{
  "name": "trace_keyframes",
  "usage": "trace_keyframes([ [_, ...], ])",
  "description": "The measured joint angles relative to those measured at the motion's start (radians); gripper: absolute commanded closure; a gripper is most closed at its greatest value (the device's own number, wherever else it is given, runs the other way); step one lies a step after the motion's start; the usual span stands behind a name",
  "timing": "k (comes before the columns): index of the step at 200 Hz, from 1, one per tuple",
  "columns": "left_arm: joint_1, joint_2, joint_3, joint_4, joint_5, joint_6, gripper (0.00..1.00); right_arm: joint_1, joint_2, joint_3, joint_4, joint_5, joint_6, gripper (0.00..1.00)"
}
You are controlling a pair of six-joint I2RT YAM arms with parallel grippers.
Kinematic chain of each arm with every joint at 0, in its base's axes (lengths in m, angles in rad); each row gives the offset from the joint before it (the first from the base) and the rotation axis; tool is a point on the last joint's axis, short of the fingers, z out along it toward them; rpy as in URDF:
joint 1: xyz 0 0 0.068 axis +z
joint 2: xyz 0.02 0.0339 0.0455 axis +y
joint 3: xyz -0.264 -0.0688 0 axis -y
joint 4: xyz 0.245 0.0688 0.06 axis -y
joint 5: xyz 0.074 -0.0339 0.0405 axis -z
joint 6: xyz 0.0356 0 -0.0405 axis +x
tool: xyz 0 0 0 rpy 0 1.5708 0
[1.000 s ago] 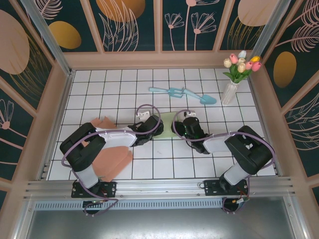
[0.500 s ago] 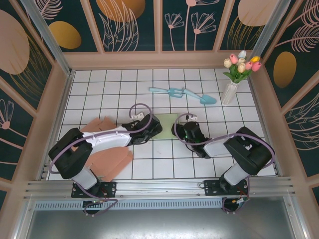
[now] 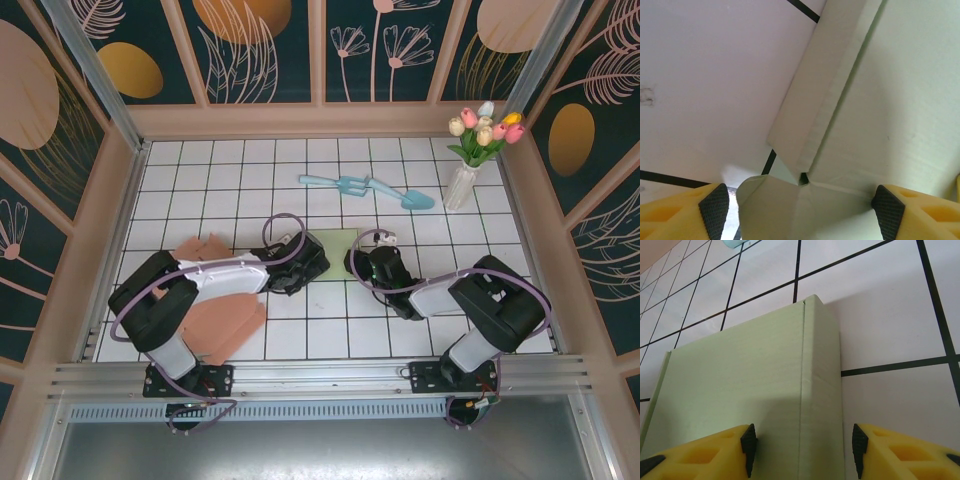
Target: Fold the paper box
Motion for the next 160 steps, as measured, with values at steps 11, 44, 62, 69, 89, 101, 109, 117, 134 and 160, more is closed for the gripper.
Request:
trace_keyframes([
  [11,0.000,0.005,0.011,-0.013,-0.002,0.000,0.22,0.000,0.000,0.000,0.000,0.000,0.000,0.44],
  [44,0.000,0.006,0.049,-0.103,-0.076,-0.001,0.21,0.000,0.000,0.000,0.000,0.000,-0.001,0.44],
  [62,0.000,0.006,0.056,-0.142,-0.117,-0.005,0.21,0.000,0.000,0.000,0.000,0.000,-0.002,0.44],
  [69,0.001,0.005,0.056,-0.149,-0.123,-0.005,0.21,0.000,0.000,0.000,0.000,0.000,-0.002,0.44],
  [89,0.001,0.003,0.056,-0.150,-0.127,-0.007,0.21,0.000,0.000,0.000,0.000,0.000,-0.002,0.44],
  [101,0.001,0.003,0.057,-0.150,-0.126,-0.007,0.21,0.000,0.000,0.000,0.000,0.000,-0.002,0.44],
  [109,0.001,0.003,0.057,-0.150,-0.125,-0.007,0.21,0.000,0.000,0.000,0.000,0.000,-0.003,0.44],
  [117,0.001,0.003,0.061,-0.154,-0.124,-0.007,0.21,0.000,0.000,0.000,0.000,0.000,-0.004,0.44],
  [134,0.001,0.003,0.082,-0.157,-0.122,-0.007,0.21,0.000,0.000,0.000,0.000,0.000,-0.004,0.44],
  [160,0.001,0.003,0.111,-0.154,-0.124,-0.007,0.19,0.000,0.000,0.000,0.000,0.000,-0.005,0.44],
])
